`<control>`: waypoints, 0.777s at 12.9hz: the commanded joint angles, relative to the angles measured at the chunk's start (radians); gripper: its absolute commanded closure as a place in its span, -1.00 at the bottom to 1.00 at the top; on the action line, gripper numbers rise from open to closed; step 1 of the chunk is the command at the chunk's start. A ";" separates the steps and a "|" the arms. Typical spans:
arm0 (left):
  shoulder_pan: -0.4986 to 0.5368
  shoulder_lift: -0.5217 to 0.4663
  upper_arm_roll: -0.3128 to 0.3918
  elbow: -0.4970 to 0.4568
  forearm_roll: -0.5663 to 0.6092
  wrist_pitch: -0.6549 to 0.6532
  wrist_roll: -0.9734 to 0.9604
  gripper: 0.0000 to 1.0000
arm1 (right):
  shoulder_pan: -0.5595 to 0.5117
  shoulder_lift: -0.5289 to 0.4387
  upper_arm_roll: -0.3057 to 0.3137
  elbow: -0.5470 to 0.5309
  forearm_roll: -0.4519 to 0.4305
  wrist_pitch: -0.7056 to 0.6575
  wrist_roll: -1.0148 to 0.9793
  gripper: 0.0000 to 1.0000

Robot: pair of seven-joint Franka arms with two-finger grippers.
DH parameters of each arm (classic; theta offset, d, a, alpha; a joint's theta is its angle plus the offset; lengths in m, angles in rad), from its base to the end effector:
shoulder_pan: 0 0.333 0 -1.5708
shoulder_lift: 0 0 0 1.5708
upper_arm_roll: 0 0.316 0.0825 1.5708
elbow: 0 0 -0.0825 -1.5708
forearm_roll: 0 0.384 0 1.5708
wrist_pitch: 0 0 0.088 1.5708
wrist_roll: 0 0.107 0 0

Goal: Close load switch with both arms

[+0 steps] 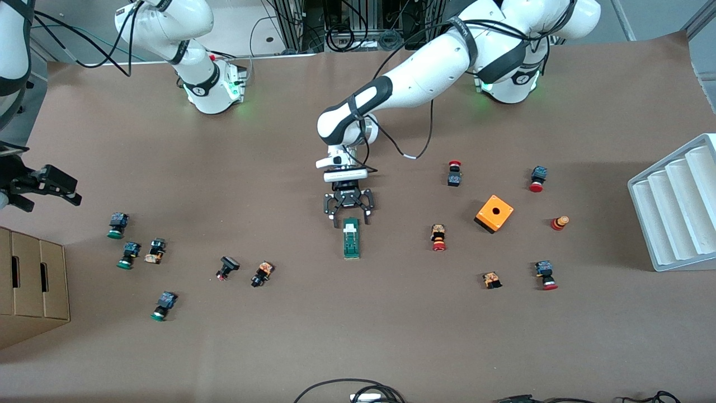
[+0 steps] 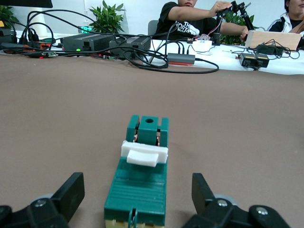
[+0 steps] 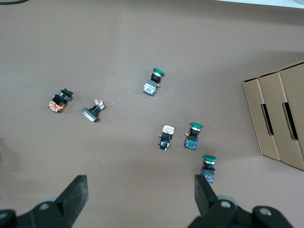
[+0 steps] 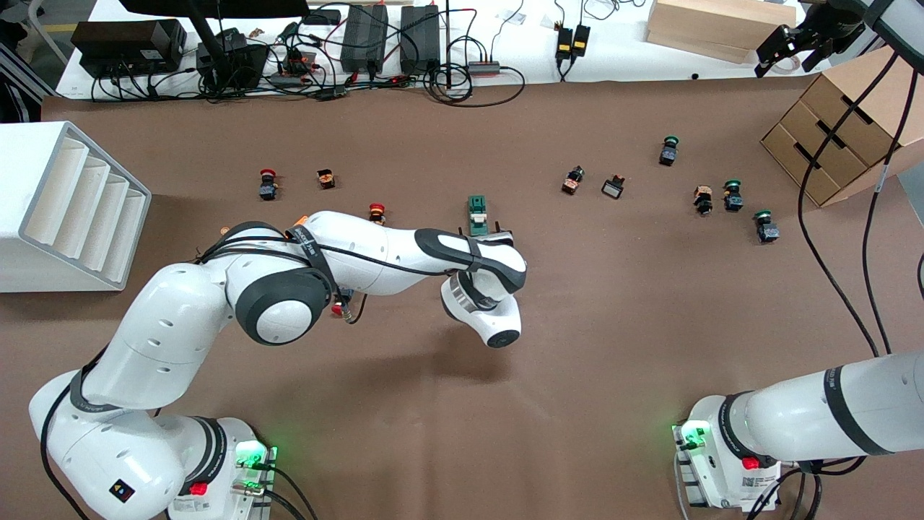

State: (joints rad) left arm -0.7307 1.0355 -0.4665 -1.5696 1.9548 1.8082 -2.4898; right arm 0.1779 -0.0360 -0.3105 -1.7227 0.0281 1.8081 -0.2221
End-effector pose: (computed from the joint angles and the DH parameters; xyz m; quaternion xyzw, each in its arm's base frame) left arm 0.3574 -0.5762 0.0793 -0.8163 -0.0722 -0.5730 0.0120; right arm 0.5578 -0.0748 0.5928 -0.9971 -0.0419 -0.0623 0.0085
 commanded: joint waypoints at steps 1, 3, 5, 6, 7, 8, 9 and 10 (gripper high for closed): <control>-0.013 0.043 -0.001 0.062 0.010 -0.036 0.020 -1.00 | 0.003 0.004 -0.001 0.014 -0.020 0.004 0.001 -1.00; -0.015 0.044 -0.001 0.060 0.010 -0.041 0.019 -1.00 | 0.003 0.004 -0.001 0.014 -0.020 0.004 0.000 -1.00; -0.015 0.046 -0.001 0.062 0.012 -0.040 0.022 -1.00 | 0.003 0.004 -0.001 0.014 -0.020 0.004 0.000 -1.00; -0.015 0.047 -0.001 0.062 0.012 -0.040 0.022 -1.00 | 0.003 0.004 -0.001 0.014 -0.020 0.004 0.000 -1.00; -0.015 0.047 -0.001 0.062 0.012 -0.040 0.023 -1.00 | 0.003 0.004 -0.001 0.014 -0.020 0.004 0.000 -1.00; -0.015 0.047 -0.001 0.062 0.012 -0.040 0.026 -1.00 | 0.003 0.004 -0.001 0.014 -0.020 0.004 0.000 -1.00; -0.015 0.047 -0.001 0.062 0.012 -0.040 0.038 -1.00 | 0.003 0.004 -0.001 0.014 -0.020 0.004 0.000 -1.00; -0.015 0.047 -0.001 0.062 0.010 -0.040 0.043 -1.00 | 0.003 0.004 -0.001 0.014 -0.020 0.004 0.000 -1.00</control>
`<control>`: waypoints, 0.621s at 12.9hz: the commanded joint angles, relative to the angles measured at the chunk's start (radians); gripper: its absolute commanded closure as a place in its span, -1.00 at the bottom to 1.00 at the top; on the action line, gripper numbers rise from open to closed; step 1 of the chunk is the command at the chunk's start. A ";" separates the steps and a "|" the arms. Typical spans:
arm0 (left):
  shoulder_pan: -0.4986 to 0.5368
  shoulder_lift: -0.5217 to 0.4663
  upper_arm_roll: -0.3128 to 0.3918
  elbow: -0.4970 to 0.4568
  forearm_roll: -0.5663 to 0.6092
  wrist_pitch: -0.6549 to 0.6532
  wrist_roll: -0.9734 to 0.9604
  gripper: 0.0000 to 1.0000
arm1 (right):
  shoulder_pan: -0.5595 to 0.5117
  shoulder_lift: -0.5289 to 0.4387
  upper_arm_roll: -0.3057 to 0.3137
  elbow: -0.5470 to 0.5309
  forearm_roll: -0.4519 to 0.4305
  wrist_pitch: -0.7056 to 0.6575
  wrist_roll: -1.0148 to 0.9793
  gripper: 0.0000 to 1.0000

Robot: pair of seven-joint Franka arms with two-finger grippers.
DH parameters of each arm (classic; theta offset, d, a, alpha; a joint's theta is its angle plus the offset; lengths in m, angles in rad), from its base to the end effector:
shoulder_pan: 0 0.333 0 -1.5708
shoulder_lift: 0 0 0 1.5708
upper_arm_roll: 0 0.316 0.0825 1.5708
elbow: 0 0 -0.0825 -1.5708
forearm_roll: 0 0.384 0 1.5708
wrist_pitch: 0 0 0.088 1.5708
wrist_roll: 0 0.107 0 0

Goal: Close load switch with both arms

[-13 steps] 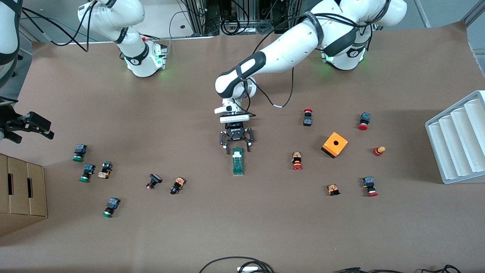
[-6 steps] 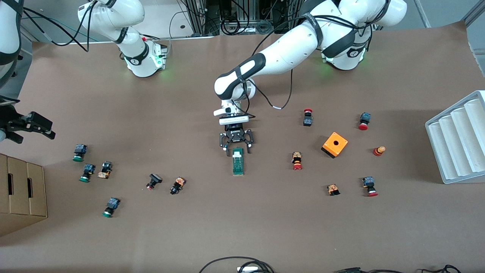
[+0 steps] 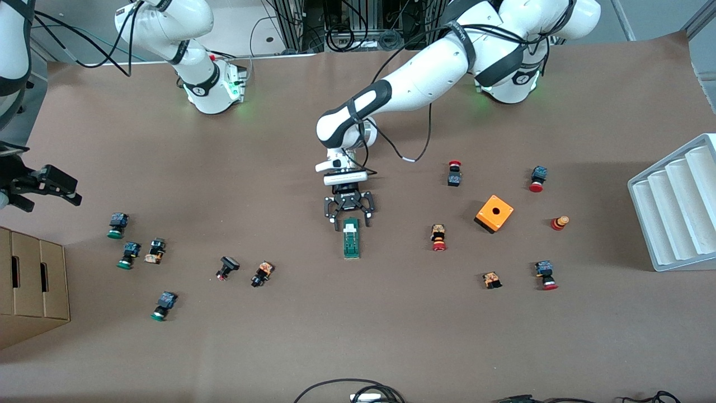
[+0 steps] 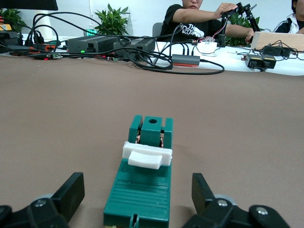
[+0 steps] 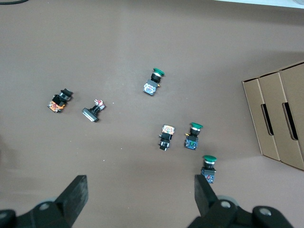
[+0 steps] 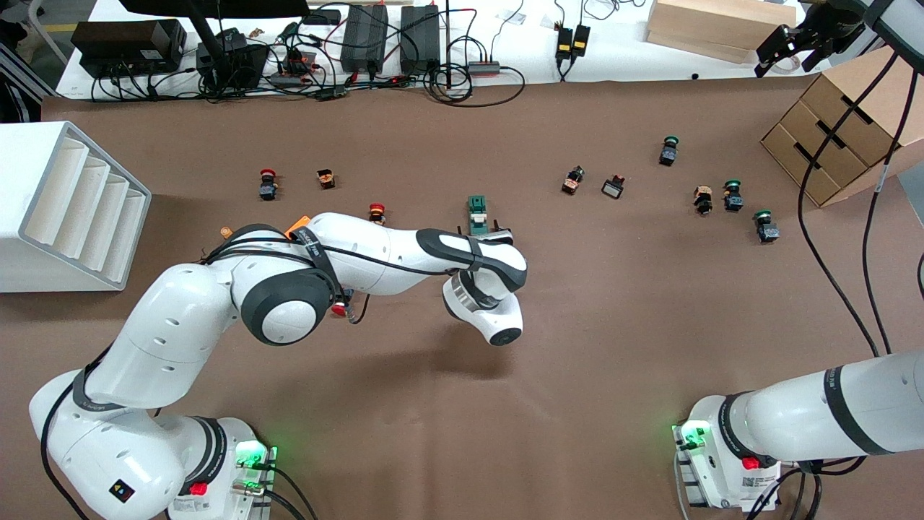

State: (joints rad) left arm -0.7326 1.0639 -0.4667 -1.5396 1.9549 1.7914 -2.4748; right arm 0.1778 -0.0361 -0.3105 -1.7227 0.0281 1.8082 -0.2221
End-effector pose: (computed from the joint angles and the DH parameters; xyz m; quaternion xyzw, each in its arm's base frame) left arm 0.3619 -0.5769 0.0718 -0.8143 -0.0739 -0.5753 0.0223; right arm 0.5578 -0.0749 0.5929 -0.9971 -0.0419 -0.0624 0.0085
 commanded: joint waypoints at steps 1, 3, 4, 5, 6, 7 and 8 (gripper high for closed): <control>-0.013 0.019 -0.001 0.030 0.010 -0.023 0.030 -1.00 | 0.003 0.004 -0.001 0.014 -0.020 0.003 0.000 -1.00; -0.014 0.027 -0.001 0.036 0.006 -0.024 0.030 -1.00 | 0.002 0.002 -0.001 0.014 -0.020 0.003 -0.003 -1.00; -0.014 0.027 -0.003 0.036 0.002 -0.026 0.030 -1.00 | 0.002 0.002 -0.002 0.014 -0.020 0.003 0.003 -1.00; -0.025 0.025 -0.003 0.033 -0.001 -0.029 0.030 -1.00 | 0.003 0.004 -0.001 0.014 -0.019 0.005 0.003 -1.00; -0.030 0.021 -0.003 0.032 -0.005 -0.029 0.030 -1.00 | 0.006 0.007 -0.001 0.012 -0.013 0.003 0.003 -1.00; -0.031 0.016 -0.003 0.032 -0.023 -0.029 0.030 -1.00 | 0.006 0.016 0.001 0.011 -0.011 0.002 0.004 -1.00; -0.031 0.015 -0.003 0.032 -0.028 -0.029 0.030 -1.00 | 0.020 0.030 0.001 0.011 -0.008 0.002 0.004 -1.00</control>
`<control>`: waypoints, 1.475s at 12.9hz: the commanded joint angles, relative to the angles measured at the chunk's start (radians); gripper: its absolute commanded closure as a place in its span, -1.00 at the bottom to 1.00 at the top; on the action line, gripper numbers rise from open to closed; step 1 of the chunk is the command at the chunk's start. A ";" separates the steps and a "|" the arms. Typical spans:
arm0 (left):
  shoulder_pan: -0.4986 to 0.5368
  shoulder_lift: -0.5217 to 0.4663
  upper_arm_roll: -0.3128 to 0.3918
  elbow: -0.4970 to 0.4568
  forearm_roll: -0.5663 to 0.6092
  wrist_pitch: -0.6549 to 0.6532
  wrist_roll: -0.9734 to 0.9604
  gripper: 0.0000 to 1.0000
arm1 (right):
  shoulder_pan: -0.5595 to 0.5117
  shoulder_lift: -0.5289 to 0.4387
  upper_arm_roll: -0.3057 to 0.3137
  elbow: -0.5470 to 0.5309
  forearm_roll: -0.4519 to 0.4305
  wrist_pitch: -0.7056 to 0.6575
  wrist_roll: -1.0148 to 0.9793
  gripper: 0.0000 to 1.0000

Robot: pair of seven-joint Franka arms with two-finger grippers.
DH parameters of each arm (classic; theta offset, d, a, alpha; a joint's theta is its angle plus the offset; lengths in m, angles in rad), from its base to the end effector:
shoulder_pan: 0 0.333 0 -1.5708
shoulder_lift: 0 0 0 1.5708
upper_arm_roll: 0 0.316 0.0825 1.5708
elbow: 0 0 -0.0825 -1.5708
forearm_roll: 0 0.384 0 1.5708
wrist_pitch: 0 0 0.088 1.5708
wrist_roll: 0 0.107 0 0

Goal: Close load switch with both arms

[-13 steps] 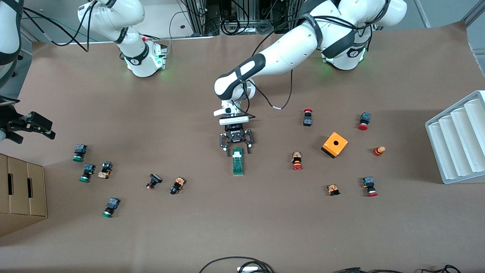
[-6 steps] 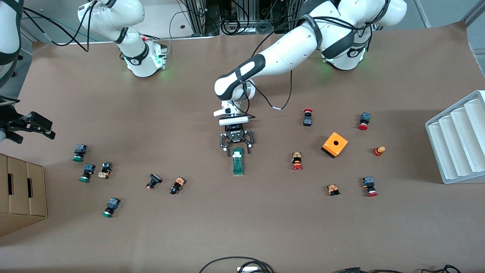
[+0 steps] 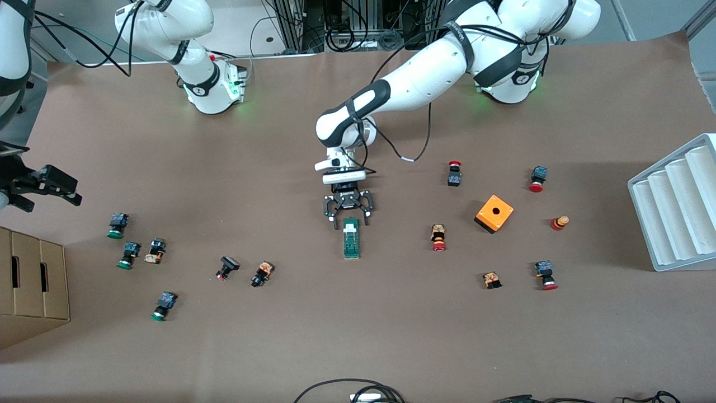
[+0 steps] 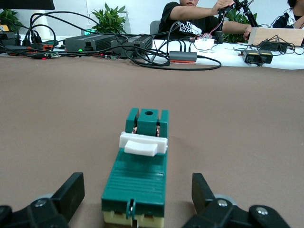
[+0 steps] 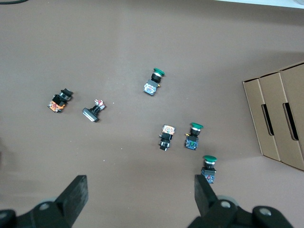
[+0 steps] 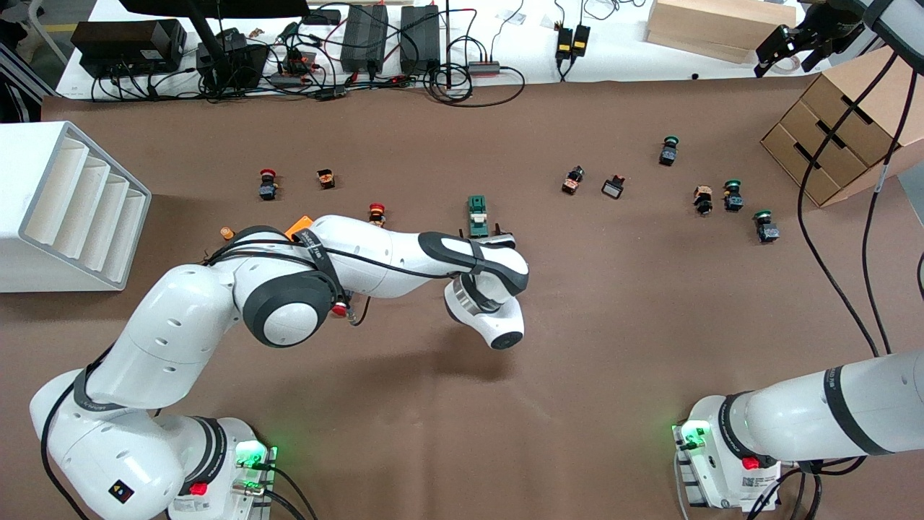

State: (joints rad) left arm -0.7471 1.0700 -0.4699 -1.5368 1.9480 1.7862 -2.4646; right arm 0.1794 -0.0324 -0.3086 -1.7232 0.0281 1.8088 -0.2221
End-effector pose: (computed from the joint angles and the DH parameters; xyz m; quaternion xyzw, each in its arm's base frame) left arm 0.3522 -0.5818 0.0691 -0.8165 -0.0667 -0.5730 0.0241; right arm 0.5590 -0.0727 0.5907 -0.9972 -0.0436 -0.0606 0.0083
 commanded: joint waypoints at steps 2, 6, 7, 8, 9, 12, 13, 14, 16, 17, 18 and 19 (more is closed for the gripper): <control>-0.018 0.005 0.000 0.021 -0.024 -0.034 0.018 -1.00 | 0.045 0.049 -0.001 0.010 -0.008 -0.015 0.003 -1.00; -0.031 -0.004 0.000 0.021 -0.049 -0.040 0.018 -1.00 | 0.135 0.080 -0.001 0.016 -0.010 -0.034 0.006 -1.00; -0.031 -0.005 0.000 0.020 -0.049 -0.040 0.019 -1.00 | 0.147 0.097 0.000 0.019 -0.002 -0.031 0.016 -1.00; -0.032 -0.005 0.000 0.018 -0.050 -0.040 0.019 -1.00 | 0.169 0.121 -0.001 0.027 0.033 -0.029 0.054 -1.00; -0.032 -0.005 0.000 0.018 -0.050 -0.040 0.018 -0.98 | 0.192 0.149 0.000 0.055 0.074 -0.031 0.113 -1.00; -0.031 -0.007 0.000 0.018 -0.052 -0.039 0.019 -0.78 | 0.274 0.232 0.000 0.125 0.096 -0.029 0.290 -1.00; -0.031 -0.010 0.000 0.018 -0.050 -0.037 0.019 -0.66 | 0.305 0.256 0.000 0.138 0.113 -0.028 0.369 -1.00; -0.029 -0.010 0.000 0.014 -0.050 -0.037 0.019 -0.56 | 0.334 0.282 0.000 0.152 0.137 -0.022 0.436 -1.00; -0.029 -0.010 0.000 0.009 -0.049 -0.036 0.021 -0.41 | 0.382 0.331 0.000 0.180 0.185 0.013 0.586 -1.00; -0.029 -0.010 0.000 0.009 -0.047 -0.036 0.021 -0.37 | 0.415 0.351 0.000 0.183 0.199 0.041 0.657 -1.00; -0.029 -0.010 0.000 0.010 -0.046 -0.036 0.021 -0.37 | 0.442 0.370 0.000 0.183 0.216 0.082 0.720 -1.00; -0.029 -0.009 0.000 0.011 -0.046 -0.034 0.021 -0.33 | 0.463 0.390 0.000 0.182 0.236 0.124 0.789 -1.00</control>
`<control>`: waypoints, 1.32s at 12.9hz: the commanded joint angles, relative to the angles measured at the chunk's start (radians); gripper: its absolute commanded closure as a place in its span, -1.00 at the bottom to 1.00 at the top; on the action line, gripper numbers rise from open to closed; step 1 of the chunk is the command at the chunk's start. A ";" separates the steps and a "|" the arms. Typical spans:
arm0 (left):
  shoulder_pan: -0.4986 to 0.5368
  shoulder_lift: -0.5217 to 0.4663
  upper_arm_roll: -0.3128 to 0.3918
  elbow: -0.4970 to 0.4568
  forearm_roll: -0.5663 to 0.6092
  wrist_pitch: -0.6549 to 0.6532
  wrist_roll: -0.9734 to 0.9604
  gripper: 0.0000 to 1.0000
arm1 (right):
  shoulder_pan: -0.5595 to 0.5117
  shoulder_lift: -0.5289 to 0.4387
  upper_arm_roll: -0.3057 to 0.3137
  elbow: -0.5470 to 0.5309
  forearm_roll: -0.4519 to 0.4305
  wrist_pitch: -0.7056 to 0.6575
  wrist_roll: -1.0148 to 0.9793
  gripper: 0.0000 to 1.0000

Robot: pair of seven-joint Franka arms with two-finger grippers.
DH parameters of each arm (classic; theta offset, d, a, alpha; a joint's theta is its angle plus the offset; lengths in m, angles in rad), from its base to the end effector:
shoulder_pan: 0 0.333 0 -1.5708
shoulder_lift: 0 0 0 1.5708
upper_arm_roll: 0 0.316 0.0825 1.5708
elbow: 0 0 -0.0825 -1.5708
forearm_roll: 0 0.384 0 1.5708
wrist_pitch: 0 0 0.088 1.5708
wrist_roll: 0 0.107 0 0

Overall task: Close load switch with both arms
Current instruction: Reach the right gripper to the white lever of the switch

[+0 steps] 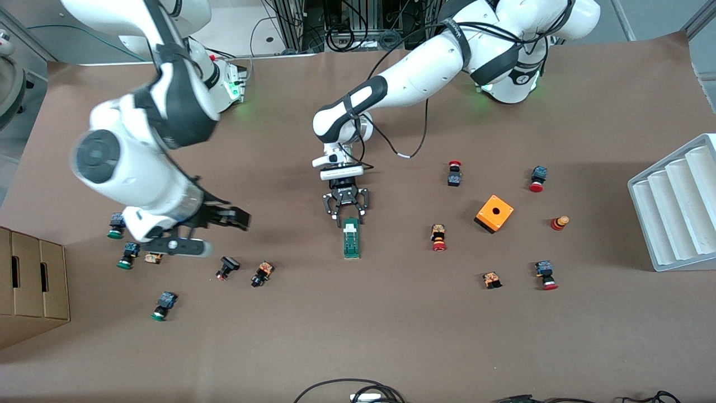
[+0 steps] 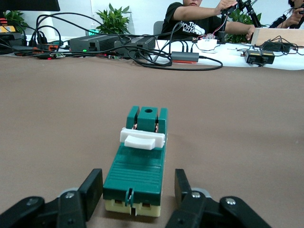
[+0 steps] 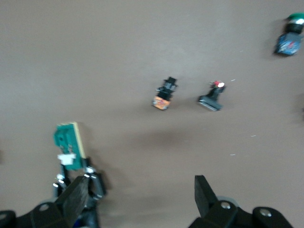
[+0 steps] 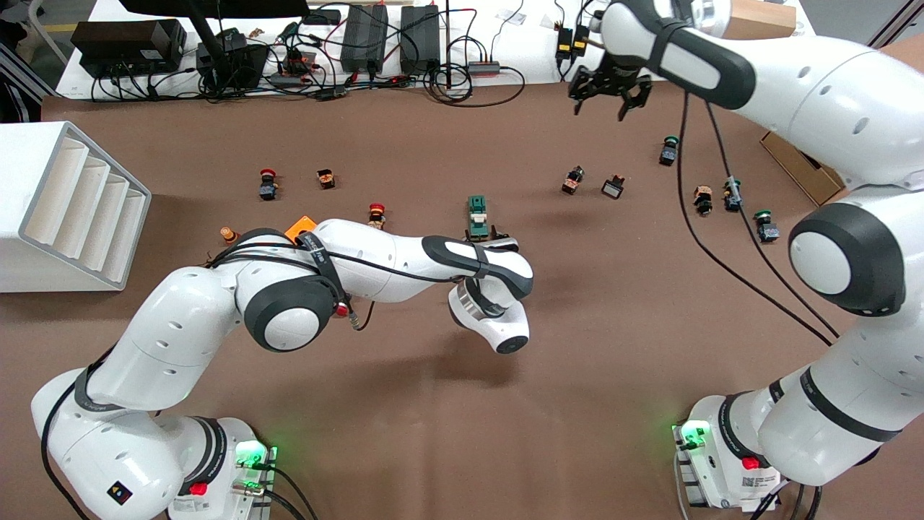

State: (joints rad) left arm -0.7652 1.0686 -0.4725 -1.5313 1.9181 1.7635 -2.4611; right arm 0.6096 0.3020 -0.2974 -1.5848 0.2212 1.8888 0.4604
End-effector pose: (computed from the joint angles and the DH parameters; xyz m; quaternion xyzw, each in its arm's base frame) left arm 0.3439 -0.5866 0.0717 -0.8161 -0.0733 -0.5724 0.0307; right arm 0.6074 0.2345 0.4703 -0.9930 0.1008 0.0156 0.0603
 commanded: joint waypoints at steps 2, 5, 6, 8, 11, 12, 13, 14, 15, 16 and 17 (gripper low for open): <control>-0.011 -0.009 0.003 0.005 -0.017 -0.015 0.016 -0.24 | 0.084 0.100 -0.012 0.054 0.084 0.087 0.228 -1.00; -0.009 -0.009 0.003 0.005 -0.019 -0.016 0.016 -0.21 | 0.137 0.170 -0.009 0.097 0.086 0.128 0.478 -1.00; -0.009 -0.007 0.003 0.004 -0.019 -0.016 0.016 -0.19 | 0.159 0.181 -0.009 0.097 0.087 0.148 0.560 -1.00; -0.008 -0.007 0.003 0.004 -0.019 -0.016 0.016 -0.18 | 0.186 0.204 -0.008 0.094 0.090 0.188 0.688 -1.00; -0.008 -0.007 0.003 0.003 -0.021 -0.021 0.016 -0.13 | 0.258 0.271 -0.005 0.083 0.112 0.303 0.838 -1.00; -0.008 -0.007 0.003 0.003 -0.022 -0.022 0.016 -0.10 | 0.287 0.294 -0.006 0.066 0.110 0.352 0.901 -0.99; -0.009 -0.007 0.003 0.005 -0.022 -0.022 0.016 -0.10 | 0.315 0.298 -0.006 0.024 0.110 0.416 0.944 -0.97; -0.009 -0.007 0.003 0.005 -0.022 -0.022 0.016 -0.09 | 0.338 0.292 -0.006 -0.038 0.112 0.482 0.969 -0.92; -0.009 -0.007 0.003 0.004 -0.022 -0.022 0.014 -0.09 | 0.349 0.289 -0.006 -0.076 0.116 0.524 0.995 -0.87; -0.009 -0.007 0.003 0.003 -0.022 -0.022 0.014 -0.09 | 0.351 0.289 -0.006 -0.093 0.131 0.536 1.026 -0.74; -0.009 -0.007 0.003 0.005 -0.022 -0.022 0.014 -0.09 | 0.360 0.292 -0.006 -0.096 0.156 0.536 1.056 -0.67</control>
State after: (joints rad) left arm -0.7652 1.0687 -0.4719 -1.5313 1.9127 1.7564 -2.4605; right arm 0.9608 0.6158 -0.2923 -1.6405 0.3280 2.3979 1.4808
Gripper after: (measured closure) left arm 0.454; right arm 0.119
